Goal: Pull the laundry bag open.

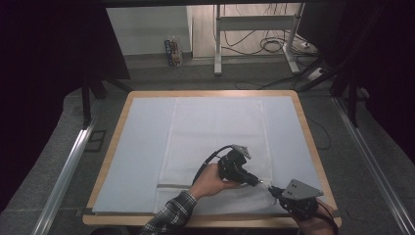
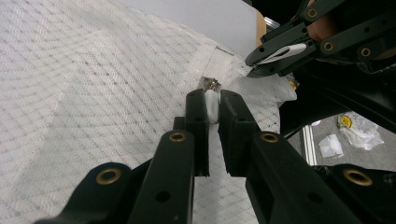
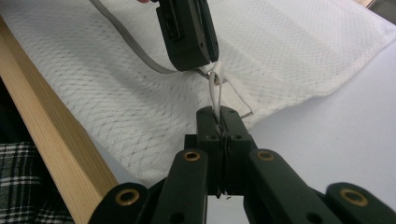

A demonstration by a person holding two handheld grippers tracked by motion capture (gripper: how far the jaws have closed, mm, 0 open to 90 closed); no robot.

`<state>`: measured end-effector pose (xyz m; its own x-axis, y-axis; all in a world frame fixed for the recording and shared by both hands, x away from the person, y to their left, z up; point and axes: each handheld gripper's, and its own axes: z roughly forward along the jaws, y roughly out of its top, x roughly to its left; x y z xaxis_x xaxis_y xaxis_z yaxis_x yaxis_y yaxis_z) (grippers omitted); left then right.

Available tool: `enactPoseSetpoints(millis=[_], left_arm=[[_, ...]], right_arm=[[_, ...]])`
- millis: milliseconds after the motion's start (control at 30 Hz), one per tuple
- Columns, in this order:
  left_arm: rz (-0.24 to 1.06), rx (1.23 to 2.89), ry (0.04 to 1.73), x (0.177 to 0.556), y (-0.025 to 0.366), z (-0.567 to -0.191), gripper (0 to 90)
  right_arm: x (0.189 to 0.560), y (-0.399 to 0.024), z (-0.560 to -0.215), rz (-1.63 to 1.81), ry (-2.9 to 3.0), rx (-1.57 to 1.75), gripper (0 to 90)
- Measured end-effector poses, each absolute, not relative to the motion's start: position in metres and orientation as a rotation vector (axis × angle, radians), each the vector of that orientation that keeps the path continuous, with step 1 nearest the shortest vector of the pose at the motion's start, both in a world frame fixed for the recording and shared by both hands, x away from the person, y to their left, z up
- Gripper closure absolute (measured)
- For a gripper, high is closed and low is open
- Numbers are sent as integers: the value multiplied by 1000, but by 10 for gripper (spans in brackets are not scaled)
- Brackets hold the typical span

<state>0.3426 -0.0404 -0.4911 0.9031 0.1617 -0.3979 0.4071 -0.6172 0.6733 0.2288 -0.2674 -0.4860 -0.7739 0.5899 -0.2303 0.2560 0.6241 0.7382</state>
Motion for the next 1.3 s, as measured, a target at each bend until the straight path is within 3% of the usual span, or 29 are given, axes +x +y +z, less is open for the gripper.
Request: enactPoseSetpoints(millis=[300,600,767,967,1300], left_arm=[[-357,2224,365,341,-38,-490,840],[-521,2157,428,349,-35,-499,811],[-548,2141,446,350,-34,-499,785],[-557,2151,469,352,-33,-500,843],[-545,2165,476,349,-36,-503,864]], right_arm=[[231,-267,-488,976,2420,691,870],[230,-266,-488,957,2420,680,873],[230,-266,-488,944,2417,679,873],[229,-265,-488,935,2415,665,873],[229,-265,-487,943,2409,669,872]])
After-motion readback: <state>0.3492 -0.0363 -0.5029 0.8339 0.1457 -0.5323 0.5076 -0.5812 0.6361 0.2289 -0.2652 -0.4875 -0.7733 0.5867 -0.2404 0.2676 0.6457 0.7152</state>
